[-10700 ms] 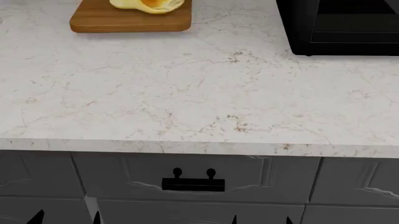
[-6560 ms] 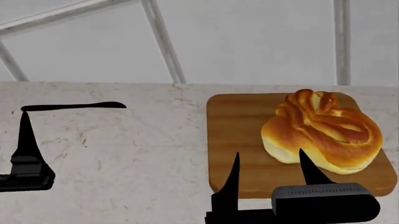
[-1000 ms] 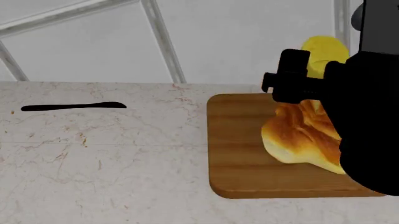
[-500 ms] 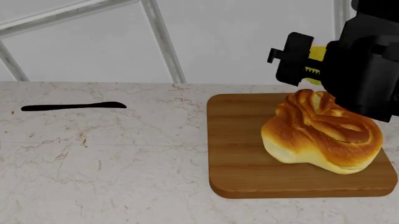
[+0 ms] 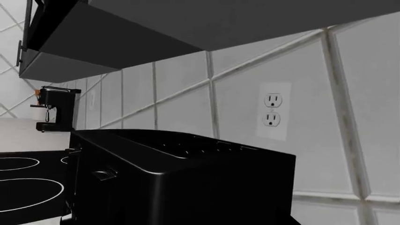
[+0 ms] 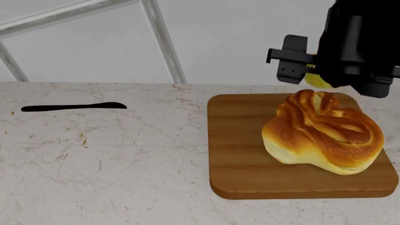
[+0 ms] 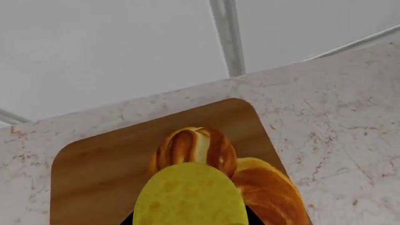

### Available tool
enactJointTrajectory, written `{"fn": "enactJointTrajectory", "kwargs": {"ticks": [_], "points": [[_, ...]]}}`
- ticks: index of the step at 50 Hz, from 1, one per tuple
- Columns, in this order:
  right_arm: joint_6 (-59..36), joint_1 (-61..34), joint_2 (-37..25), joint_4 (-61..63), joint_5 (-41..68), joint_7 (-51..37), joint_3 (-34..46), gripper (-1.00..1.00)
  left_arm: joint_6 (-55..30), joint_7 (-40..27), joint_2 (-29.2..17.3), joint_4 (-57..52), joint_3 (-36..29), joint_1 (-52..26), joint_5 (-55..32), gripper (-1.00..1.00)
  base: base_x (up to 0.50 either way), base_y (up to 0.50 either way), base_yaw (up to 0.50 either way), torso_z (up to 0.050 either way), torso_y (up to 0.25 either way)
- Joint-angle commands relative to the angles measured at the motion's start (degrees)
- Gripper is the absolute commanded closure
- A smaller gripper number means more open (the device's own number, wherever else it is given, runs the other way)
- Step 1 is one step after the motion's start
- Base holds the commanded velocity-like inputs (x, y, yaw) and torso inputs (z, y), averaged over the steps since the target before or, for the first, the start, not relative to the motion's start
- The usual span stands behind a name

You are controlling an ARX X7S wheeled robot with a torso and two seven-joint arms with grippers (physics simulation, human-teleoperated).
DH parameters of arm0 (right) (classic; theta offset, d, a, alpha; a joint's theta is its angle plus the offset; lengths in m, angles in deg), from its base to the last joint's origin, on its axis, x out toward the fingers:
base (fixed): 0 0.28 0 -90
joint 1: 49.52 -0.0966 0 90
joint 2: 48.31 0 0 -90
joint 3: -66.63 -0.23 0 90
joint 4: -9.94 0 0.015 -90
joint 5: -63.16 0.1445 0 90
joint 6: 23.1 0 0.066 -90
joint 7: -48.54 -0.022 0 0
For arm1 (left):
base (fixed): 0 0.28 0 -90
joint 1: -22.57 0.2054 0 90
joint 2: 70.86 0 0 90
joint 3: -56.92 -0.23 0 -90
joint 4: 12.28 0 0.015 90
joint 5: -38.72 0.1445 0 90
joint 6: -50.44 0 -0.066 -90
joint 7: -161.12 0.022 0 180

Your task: Pick up the wedge of cheese and place it on the slice of bread to prepare a simple cheese on bread dish.

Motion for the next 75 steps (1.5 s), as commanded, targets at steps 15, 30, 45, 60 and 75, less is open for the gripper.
{"fn": "enactJointTrajectory", "kwargs": {"ticks": [15,30,45,60,75], "points": [[-0.1,1.1,7.0,-16.9,-2.7,12.5,10.0,1.00,0.1,-0.2,-1.8,2.0,-0.4,1.9,-0.2,-1.00,0.00,0.01,0.00,0.000,0.000],[3.4,1.5,7.9,-16.9,9.0,13.6,24.0,1.00,0.7,-0.2,-1.8,2.1,-0.5,2.0,-0.4,-1.00,0.00,0.01,0.00,0.000,0.000],[8.3,0.6,9.8,-16.9,33.7,17.7,53.5,1.00,1.1,-0.3,-1.8,2.3,-0.5,2.1,-0.5,-1.00,0.00,0.01,0.00,0.000,0.000],[11.7,1.2,11.1,-16.9,54.0,22.0,77.8,1.00,1.3,-0.3,-1.9,2.3,-0.6,2.2,-0.7,-1.00,0.00,0.01,0.00,0.000,0.000],[13.6,1.2,12.4,-16.9,64.3,24.8,90.7,1.00,1.5,-0.4,-2.0,2.2,-0.6,2.3,-0.9,-1.00,0.00,0.01,0.00,0.000,0.000]]}}
